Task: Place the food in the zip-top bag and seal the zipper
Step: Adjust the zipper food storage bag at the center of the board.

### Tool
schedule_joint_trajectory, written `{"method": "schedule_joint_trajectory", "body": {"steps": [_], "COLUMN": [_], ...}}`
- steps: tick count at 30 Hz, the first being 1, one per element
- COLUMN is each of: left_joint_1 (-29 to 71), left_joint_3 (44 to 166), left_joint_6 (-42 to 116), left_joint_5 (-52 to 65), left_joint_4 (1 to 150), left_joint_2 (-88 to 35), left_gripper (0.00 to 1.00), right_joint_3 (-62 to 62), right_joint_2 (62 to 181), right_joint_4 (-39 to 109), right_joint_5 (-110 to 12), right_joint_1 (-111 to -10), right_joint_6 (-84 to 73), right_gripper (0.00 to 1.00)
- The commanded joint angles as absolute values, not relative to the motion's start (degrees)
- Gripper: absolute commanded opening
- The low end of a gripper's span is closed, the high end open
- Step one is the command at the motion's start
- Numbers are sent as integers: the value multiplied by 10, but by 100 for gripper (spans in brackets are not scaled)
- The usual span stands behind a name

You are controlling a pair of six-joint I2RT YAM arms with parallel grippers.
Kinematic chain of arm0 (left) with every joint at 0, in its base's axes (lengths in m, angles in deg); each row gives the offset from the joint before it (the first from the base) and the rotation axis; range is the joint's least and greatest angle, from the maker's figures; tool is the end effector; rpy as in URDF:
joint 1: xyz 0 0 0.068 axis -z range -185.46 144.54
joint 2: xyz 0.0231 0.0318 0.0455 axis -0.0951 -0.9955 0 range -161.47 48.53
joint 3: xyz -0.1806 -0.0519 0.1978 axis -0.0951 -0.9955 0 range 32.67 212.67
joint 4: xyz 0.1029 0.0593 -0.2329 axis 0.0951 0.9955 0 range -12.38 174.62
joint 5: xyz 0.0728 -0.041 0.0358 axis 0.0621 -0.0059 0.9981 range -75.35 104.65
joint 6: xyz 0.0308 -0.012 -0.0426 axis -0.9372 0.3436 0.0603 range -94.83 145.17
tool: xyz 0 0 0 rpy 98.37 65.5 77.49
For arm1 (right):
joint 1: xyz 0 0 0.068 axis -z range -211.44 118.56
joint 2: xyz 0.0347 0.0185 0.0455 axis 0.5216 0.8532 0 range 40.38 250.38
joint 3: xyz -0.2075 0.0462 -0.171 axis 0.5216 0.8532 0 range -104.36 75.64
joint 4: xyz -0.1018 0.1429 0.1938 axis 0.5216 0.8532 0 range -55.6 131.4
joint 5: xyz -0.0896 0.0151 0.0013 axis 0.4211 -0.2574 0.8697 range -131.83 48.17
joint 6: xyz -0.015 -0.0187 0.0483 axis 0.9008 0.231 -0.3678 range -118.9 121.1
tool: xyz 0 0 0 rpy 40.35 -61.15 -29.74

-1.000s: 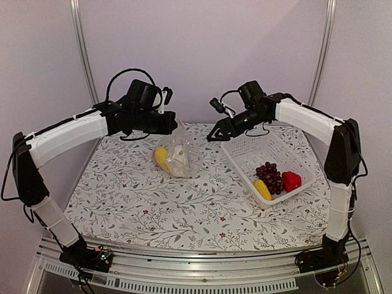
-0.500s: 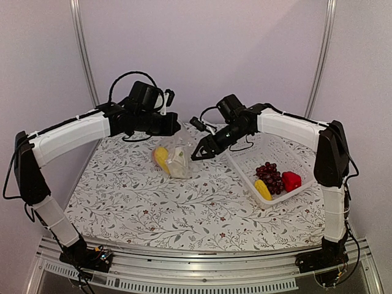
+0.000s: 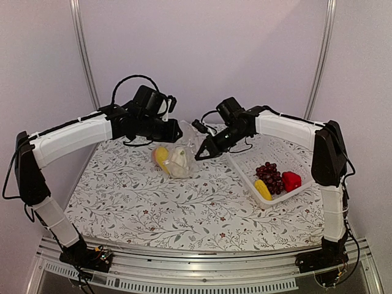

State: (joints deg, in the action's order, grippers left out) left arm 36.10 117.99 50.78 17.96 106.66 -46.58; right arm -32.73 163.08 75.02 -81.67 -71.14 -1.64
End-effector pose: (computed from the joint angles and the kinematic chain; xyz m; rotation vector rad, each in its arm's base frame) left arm 0.2859 -0.2508 0.3253 0.2887 2.2907 -0.5560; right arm 0.3494 0.3197 0.2502 -1.0982 2.3542 1.1669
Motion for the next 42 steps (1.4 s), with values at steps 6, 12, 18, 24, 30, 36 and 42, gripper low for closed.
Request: {"method": "schedule_joint_trajectory", "body": {"steps": [6,12,18,24,30,36,42], "left_joint_1": [411,416,452,447,456,457,456], "left_joint_3": [1198,1266,1385,1439,1460,1439,1415], "left_joint_6": [510,489,464,453,455,461,449], "left_joint_5": [328,368,359,337,384,396,400], "left_joint_4": [1167,1222,1251,1313,1319,1287,1245], "left_joint_2": [-446,-473,-500,-587,-602,-577,-558], "left_gripper": [12,0,0,13,23,20,10], "right_joint_3": [-317,-320,-344,-345,-332,-320,-320], "right_joint_2": [1522,1502,1477,1497,1507,1506,1503], "right_joint_4": [727,726,741,747,743,739,738], "right_joint_5": [-905,-893,-796,-798,-820,-823,-828], "right_joint_1": [-692,-684,-663,-634,-633,-633,-633], "right_joint_6": [-93,-95,-109,-130,-124,-120,-112], "right_gripper": [0,0,0,0,0,0,1]}}
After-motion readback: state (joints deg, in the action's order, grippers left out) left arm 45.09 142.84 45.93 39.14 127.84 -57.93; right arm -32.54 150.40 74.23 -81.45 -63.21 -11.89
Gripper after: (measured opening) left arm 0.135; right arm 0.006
